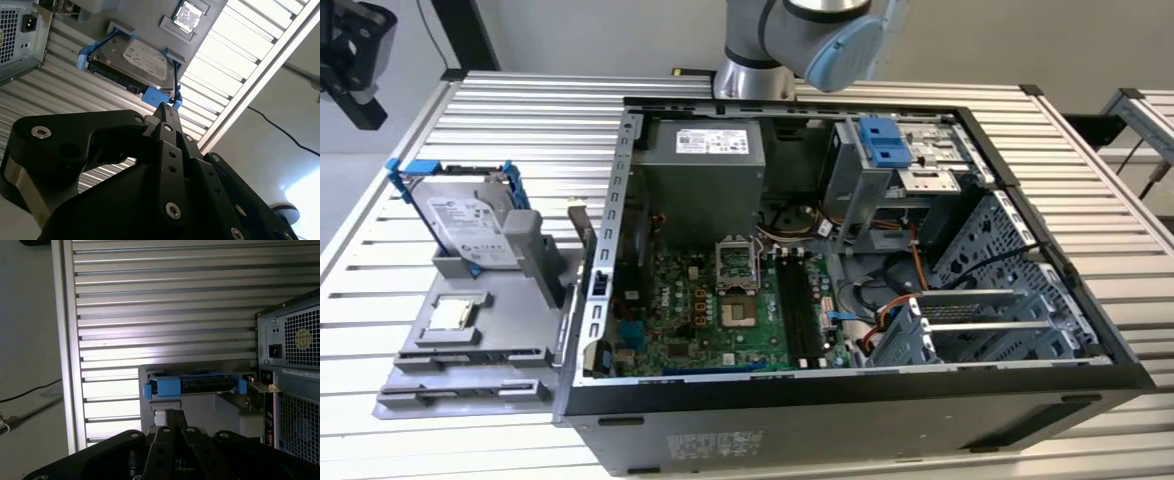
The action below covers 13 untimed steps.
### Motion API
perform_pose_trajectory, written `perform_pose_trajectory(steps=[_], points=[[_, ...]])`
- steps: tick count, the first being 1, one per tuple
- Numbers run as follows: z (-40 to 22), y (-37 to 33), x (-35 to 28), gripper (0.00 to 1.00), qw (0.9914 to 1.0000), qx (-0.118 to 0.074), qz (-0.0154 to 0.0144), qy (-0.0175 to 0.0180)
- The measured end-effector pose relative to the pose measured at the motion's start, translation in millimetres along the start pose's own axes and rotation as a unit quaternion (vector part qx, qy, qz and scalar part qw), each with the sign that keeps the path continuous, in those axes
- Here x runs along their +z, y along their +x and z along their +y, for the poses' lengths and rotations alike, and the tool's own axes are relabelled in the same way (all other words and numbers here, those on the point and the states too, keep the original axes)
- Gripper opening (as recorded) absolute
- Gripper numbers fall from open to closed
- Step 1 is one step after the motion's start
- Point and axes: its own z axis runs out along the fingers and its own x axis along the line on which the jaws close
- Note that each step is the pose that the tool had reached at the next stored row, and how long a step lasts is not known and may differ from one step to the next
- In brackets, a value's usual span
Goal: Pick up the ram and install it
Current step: 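Reach for the ram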
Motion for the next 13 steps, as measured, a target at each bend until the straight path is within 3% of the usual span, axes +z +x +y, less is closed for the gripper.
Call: perform_pose_trajectory(steps=[13], points=[[-2.9,-0.8,-0.1,0.0,1.0,-0.001,-0.0001,-0.0004]])
